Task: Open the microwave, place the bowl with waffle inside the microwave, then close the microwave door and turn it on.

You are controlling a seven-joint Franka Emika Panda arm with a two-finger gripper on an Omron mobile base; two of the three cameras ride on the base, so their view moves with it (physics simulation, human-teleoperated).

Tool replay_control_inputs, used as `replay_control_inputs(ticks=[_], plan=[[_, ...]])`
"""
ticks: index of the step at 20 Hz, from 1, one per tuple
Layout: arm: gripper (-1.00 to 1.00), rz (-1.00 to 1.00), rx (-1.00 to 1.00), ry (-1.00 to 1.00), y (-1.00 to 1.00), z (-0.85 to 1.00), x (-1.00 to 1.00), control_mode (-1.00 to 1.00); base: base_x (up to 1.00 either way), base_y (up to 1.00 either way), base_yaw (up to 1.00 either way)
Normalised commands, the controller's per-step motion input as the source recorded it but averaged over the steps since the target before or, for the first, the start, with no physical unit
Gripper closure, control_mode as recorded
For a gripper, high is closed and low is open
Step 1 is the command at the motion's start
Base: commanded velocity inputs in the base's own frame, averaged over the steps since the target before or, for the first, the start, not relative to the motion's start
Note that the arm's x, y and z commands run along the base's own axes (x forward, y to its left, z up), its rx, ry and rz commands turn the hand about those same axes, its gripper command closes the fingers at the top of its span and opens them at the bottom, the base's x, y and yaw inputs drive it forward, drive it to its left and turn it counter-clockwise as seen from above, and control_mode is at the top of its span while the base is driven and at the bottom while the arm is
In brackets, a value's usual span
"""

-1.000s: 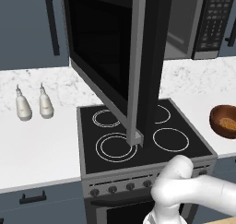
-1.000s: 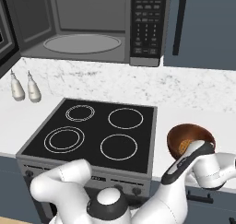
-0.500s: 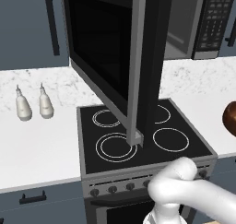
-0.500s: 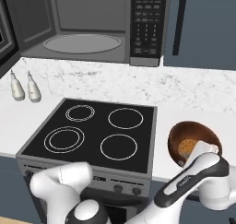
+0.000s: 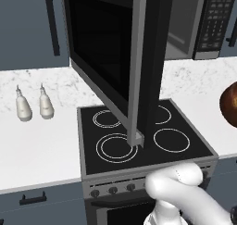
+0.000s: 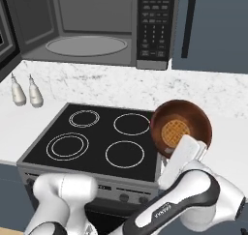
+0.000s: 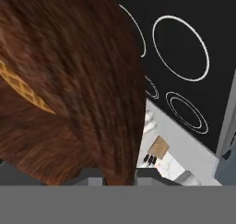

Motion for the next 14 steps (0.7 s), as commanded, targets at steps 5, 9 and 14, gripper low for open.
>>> replay_control_inputs(ticks=[5, 9, 14], plan=[[1.0, 0.23, -0.23, -0.24, 0.71, 0.6, -0.82, -1.0, 0.0, 0.0, 0.0], [1.0, 0.0, -0.01, -0.01, 0.07, 0.01, -0.11, -1.0, 0.0, 0.0, 0.0], [1.0, 0.03, -0.24, -0.05, 0.55, 0.38, -0.4, -1.0, 0.0, 0.0, 0.0]])
